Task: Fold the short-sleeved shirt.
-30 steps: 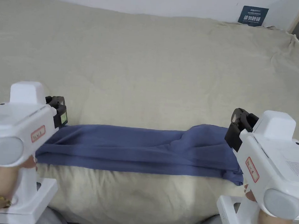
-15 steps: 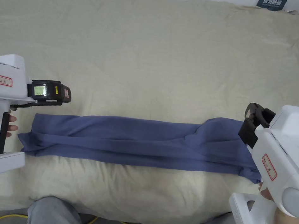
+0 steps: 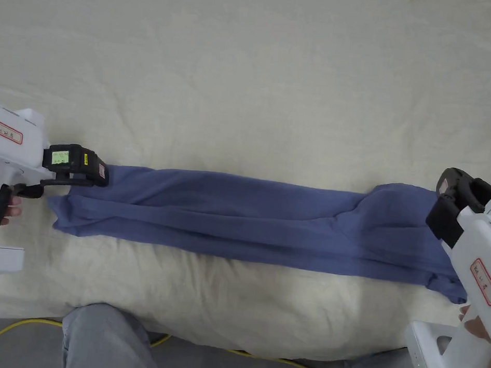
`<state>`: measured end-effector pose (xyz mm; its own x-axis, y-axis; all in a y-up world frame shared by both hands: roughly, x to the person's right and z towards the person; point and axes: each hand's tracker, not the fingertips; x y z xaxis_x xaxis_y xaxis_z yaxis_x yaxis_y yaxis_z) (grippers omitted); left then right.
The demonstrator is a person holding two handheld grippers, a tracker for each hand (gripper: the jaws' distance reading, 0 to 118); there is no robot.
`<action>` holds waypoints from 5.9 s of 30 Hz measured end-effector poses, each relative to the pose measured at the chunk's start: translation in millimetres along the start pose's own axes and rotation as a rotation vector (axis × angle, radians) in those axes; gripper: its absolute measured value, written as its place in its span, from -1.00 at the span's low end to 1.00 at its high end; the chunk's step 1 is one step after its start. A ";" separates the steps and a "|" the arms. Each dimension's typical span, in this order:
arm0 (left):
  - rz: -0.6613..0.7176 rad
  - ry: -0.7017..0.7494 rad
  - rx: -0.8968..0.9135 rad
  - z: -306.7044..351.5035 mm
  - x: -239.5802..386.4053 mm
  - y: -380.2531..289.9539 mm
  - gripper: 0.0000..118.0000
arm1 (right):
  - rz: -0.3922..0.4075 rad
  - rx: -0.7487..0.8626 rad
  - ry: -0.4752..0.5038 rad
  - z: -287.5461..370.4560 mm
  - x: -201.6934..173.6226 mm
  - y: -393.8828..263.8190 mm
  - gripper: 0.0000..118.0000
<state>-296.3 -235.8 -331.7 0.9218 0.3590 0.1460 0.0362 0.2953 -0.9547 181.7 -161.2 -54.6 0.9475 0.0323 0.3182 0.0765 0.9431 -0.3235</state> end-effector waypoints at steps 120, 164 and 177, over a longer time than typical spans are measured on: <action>-0.348 0.077 0.583 -80.8 271.8 -152.3 -1.00 | -0.093 0.051 -0.059 43.5 63.0 -6.6 -1.00; -0.057 -0.282 0.165 -8.5 147.2 -45.0 -0.90 | -0.089 0.010 -0.035 37.8 54.1 -10.5 -1.00; -0.015 -0.447 -0.075 -46.8 123.4 -36.7 0.80 | -0.054 -0.012 -0.058 34.3 47.9 -11.1 -1.00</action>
<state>-165.9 -243.7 -290.8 0.6645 0.7070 0.2420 0.0912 0.2447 -0.9653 215.6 -158.7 -5.2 0.9224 0.0010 0.3861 0.1308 0.9401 -0.3148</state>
